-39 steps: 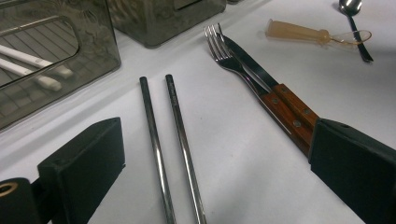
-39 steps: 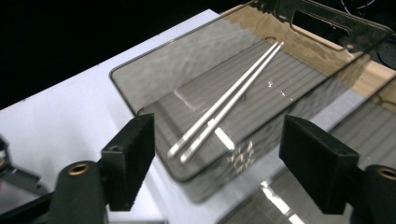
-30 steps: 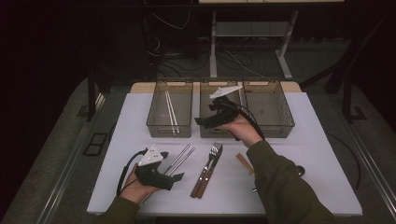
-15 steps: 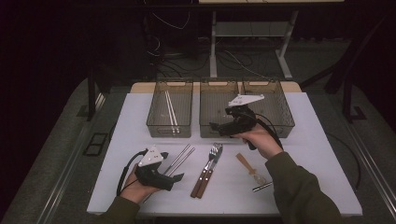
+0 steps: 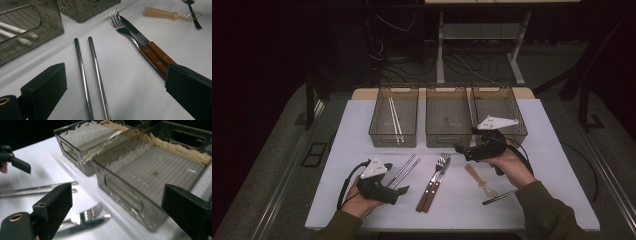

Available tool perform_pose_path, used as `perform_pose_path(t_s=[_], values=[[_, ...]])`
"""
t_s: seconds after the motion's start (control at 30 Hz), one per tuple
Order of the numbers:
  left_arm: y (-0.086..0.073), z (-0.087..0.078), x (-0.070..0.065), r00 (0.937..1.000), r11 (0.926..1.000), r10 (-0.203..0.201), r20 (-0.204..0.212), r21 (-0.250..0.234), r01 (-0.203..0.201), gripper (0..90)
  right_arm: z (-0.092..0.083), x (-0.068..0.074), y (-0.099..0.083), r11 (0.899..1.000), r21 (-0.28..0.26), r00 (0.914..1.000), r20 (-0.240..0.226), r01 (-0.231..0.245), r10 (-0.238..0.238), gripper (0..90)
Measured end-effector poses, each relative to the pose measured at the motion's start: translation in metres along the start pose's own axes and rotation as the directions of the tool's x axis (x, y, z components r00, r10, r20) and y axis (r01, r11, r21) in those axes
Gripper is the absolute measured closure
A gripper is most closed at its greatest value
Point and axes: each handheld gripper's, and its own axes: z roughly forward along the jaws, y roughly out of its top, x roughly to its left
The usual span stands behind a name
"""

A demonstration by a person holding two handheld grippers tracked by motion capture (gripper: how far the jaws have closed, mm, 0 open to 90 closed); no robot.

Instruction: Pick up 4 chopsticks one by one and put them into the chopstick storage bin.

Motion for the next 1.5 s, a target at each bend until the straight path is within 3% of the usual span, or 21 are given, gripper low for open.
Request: perform_pose_path(t_s=[0.4,0.5,0.83,1.03,1.3,1.5], values=[[0.0,-0.001,-0.002,1.0,1.0,0.0,-0.005,0.001,0.0,2.6,-0.033,-0.005,-0.054,0.999,-0.008,0.9994,0.009,-0.032,0.032,10.2],[0.001,-0.001,-0.002,1.0,1.0,0.002,-0.007,0.004,-0.002,2.6,-0.042,-0.008,-0.065,0.999,-0.005,0.9987,0.011,-0.05,0.05,10.2],[0.001,0.0,-0.002,0.9999,0.9999,0.011,-0.002,0.013,-0.011,3.7,-0.064,-0.013,-0.094,0.999,0.01,0.999,0.001,-0.045,0.045,10.2],[0.002,0.0,0.0,1.0,0.9998,-0.005,-0.003,0.02,0.005,5.4,-0.077,-0.011,-0.111,0.999,0.02,0.999,-0.002,-0.045,0.045,10.2],[0.003,-0.004,0.002,0.9999,0.9998,-0.001,-0.014,0.021,0.002,12.7,-0.084,-0.01,-0.116,0.999,0.025,0.9996,0.013,-0.027,0.027,10.2],[0.005,-0.006,0.004,0.9995,0.9994,-0.024,-0.023,0.025,0.024,16.5,-0.083,-0.009,-0.117,0.999,0.046,0.9996,0.022,-0.02,0.019,10.2]])
